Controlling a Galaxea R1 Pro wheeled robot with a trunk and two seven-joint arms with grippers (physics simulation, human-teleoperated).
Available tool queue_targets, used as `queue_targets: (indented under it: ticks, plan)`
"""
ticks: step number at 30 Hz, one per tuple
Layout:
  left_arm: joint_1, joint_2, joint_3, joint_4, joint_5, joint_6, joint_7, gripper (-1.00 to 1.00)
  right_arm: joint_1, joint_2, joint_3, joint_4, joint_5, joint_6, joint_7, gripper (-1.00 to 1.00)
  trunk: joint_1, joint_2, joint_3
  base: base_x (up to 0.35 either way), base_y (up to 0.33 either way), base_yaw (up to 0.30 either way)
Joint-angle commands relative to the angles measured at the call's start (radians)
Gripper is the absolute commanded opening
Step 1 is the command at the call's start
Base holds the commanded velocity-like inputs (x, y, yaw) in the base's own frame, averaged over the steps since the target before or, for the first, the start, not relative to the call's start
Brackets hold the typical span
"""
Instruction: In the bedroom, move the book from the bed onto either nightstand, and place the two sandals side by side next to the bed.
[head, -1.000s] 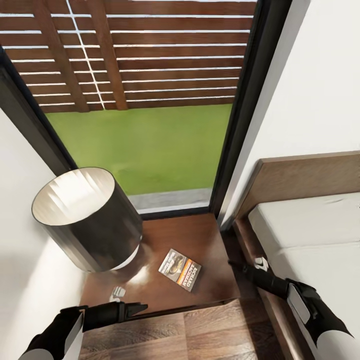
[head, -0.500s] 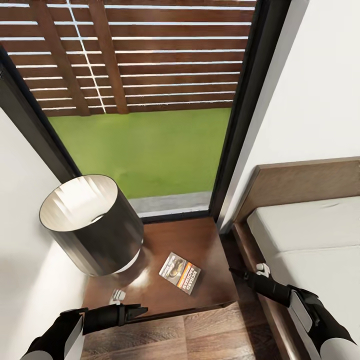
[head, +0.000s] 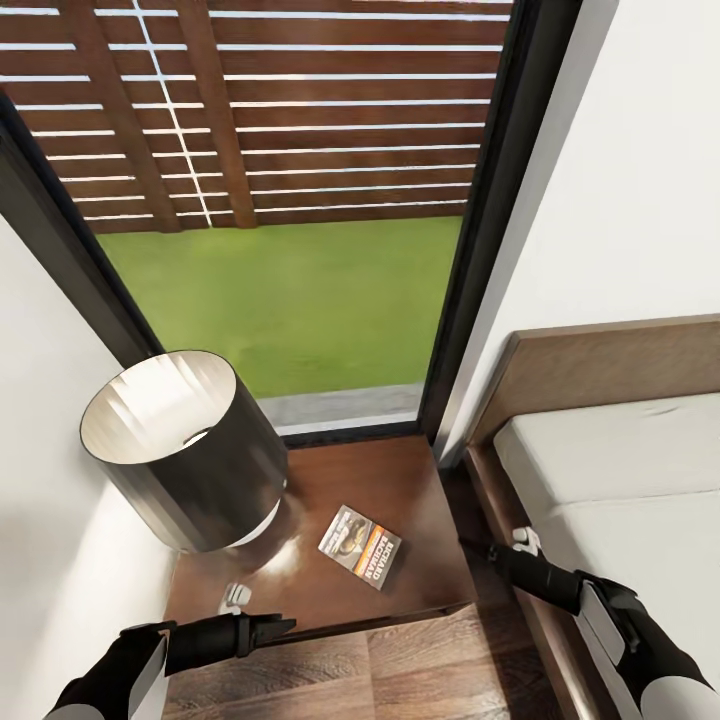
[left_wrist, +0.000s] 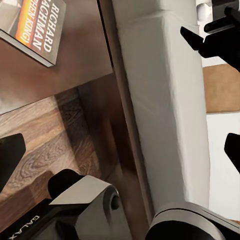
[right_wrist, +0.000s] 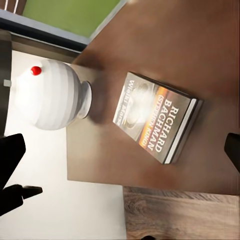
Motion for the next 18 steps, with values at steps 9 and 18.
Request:
queue_targets:
  ticks: [9, 18]
  plan:
    - [0.000, -0.001, 0.004, 0.000, -0.003, 0.011, -0.003, 1.00, 0.001, 0.000, -0.001, 0.052, 0.040, 0.006, 0.001, 1.00, -0.012, 0.021, 0.009, 0.000, 0.000, 0.000]
    - [0.002, -0.001, 0.004, 0.005, -0.003, 0.011, -0.005, 1.00, 0.000, 0.000, 0.000, 0.058, 0.043, 0.005, 0.000, 1.00, -0.035, 0.063, 0.028, 0.000, 0.000, 0.000]
